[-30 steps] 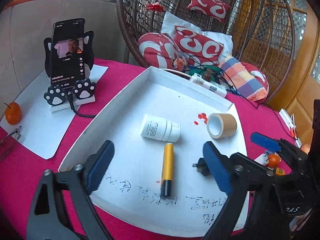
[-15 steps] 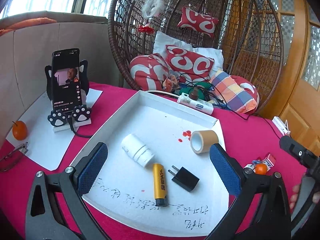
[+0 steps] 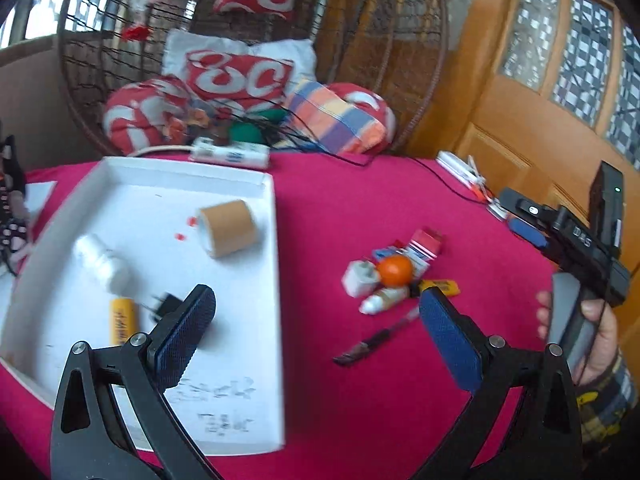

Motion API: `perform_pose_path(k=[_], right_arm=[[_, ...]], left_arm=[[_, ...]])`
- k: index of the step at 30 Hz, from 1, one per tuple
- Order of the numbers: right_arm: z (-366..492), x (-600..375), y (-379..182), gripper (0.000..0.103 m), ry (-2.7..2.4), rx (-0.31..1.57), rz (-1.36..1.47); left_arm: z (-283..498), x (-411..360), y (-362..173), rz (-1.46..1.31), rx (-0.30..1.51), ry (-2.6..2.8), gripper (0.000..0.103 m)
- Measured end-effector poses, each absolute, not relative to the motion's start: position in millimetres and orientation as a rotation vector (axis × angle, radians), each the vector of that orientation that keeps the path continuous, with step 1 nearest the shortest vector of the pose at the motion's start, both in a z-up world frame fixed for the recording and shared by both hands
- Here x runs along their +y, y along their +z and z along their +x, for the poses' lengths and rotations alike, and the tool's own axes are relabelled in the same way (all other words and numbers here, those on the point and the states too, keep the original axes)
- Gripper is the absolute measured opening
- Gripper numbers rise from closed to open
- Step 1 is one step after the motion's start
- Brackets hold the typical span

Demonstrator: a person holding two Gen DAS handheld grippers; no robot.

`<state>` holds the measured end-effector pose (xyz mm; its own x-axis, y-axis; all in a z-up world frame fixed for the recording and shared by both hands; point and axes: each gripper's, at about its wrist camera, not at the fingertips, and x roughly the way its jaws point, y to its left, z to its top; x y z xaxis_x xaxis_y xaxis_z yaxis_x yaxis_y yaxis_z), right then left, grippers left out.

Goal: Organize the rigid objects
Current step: 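Grasp the black pen with the left gripper while the right gripper grasps the yellow lighter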

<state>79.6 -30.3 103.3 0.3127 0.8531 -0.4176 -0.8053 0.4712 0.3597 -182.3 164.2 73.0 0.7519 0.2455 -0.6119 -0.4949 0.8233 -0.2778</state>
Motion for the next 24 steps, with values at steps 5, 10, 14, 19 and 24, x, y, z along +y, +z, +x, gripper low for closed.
perform_pose_path(k=[5, 10, 14, 19, 24], right_arm=[[101, -49, 79, 0.103, 1.018, 0.674, 0.061], [107, -45, 52, 0.103, 1.020, 0.751, -0.071], [101, -34, 39, 0.103, 1.055, 0.782, -0.142], [108, -18, 36, 0.103, 1.158, 0.811, -0.115], [111, 5, 30, 0.103, 1.346, 0.892, -0.062]], left_arm=[[-124, 118, 44, -0.333, 0.769, 0.277, 0.103], [-93, 107, 14, -0.259, 0.890, 0.281, 0.103], [-82, 110, 1, -0.209, 0.938, 0.287, 0.103], [-73, 113, -7, -0.230, 0.941, 0.222, 0.103], [-80, 101, -7, -0.175, 0.928, 0.179, 0.096]])
